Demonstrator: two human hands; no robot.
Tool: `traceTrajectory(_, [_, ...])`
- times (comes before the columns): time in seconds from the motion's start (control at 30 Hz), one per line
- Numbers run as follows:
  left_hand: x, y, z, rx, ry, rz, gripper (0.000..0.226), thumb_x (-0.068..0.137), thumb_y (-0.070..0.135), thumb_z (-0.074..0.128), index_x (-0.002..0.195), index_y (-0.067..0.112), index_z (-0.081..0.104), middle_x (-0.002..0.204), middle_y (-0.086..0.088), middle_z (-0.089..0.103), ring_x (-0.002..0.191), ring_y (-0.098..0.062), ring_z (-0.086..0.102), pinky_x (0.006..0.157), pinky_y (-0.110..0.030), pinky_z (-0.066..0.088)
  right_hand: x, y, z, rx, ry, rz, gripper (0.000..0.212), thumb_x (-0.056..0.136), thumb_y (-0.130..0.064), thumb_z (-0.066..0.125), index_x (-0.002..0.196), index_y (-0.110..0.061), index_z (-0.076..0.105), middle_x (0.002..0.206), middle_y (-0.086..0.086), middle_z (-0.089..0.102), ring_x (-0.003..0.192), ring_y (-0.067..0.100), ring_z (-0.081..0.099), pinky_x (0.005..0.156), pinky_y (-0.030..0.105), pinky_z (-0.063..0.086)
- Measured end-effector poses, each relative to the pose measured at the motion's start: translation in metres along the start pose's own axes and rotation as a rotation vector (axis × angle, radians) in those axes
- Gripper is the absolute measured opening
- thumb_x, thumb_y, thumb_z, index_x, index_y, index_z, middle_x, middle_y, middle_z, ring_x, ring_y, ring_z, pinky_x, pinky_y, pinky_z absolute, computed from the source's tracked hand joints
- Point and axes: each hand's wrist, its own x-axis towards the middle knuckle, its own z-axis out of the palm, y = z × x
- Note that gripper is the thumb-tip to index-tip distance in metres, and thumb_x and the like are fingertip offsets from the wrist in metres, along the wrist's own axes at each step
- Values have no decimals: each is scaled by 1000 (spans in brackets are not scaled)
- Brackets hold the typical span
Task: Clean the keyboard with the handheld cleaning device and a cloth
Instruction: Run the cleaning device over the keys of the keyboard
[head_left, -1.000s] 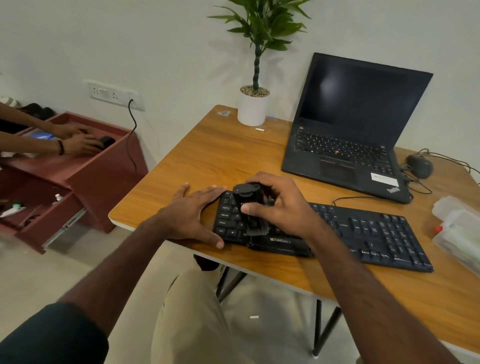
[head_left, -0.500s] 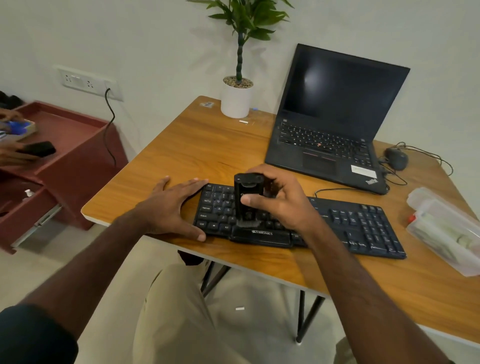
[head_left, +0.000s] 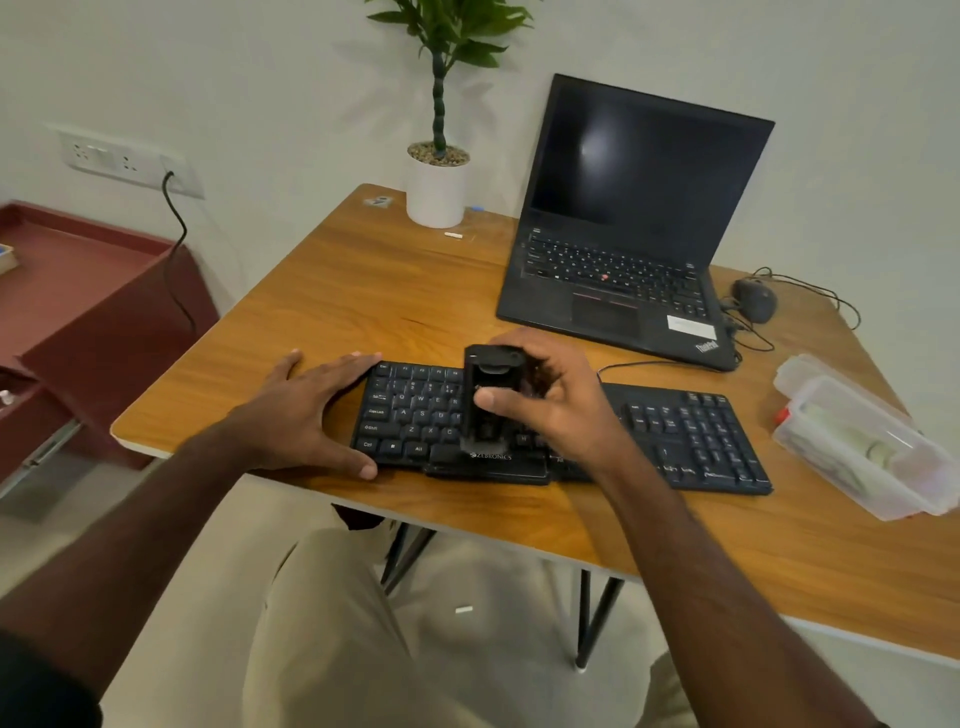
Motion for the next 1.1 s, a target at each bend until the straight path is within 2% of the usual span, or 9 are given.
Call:
traceTrajectory(0.13, [-1,2,-2,-4,-8,-2,140,41,104,52,157,46,-1,167,8,15,149,-1,9,122,-42,-17,4,6,33,-44,-78,22,32,81,-5,81,111,-5,69,102,-2,68,95,15,66,80,31,54])
traceTrajectory(0.27, [-2,2,-3,-7,-13,-6,141,40,104,52,157,46,-1,168,6,13,152,-8,11,122,-42,-17,-7,9,9,-64,-72,53,31,81,-2,81,110,-2,69,101,5,69,93,21,67,81,33,54])
traceTrajectory(0.4, [0,2,-2,2,-11,-13,141,39,104,51,157,46,-1,167,7,13,152,-9,12,122,-41,-17,-22,8,-38,-99,-46,57,30,81,-10,81,106,3,69,98,19,67,87,38,66,74,54,55])
traceTrajectory(0.47, [0,3,-2,3,-8,-17,141,39,105,50,157,47,-1,168,7,13,152,-10,12,122,-41,-17,-24,9,-46,-85,1,36,31,81,-16,80,103,2,69,96,19,66,84,40,64,72,58,53])
traceTrajectory(0.57, [-1,4,-2,4,-13,-17,140,39,105,50,156,48,-2,168,7,13,152,-10,12,122,-40,-17,-19,9,-33,-16,87,-6,33,80,-16,79,103,5,66,95,21,65,86,41,63,73,56,52])
traceTrajectory(0.67, [-2,5,-4,-2,-16,-15,141,39,105,50,157,46,0,167,8,14,151,-7,11,122,-41,-16,-14,9,-8,-41,76,-15,30,80,-5,82,106,0,67,97,8,67,89,21,65,78,35,53])
traceTrajectory(0.73, [-2,6,-4,-4,-23,-19,142,38,105,50,157,45,0,167,8,14,152,-7,11,122,-41,-16,-16,12,-1,-48,33,7,30,80,1,80,107,-2,68,99,6,67,90,16,65,80,29,52])
traceTrajectory(0.97, [-2,7,-4,-5,-20,-25,143,37,105,50,157,46,1,167,8,13,152,-10,11,122,-39,-17,-41,8,-48,-95,30,70,29,82,2,77,110,6,67,100,6,68,90,15,68,78,25,54])
traceTrajectory(1.1, [-2,7,-5,-2,-21,-28,144,37,106,49,157,45,1,168,7,13,151,-7,9,122,-40,-17,-51,5,-71,-148,110,34,35,82,-21,79,108,0,68,101,12,69,91,28,68,76,39,57])
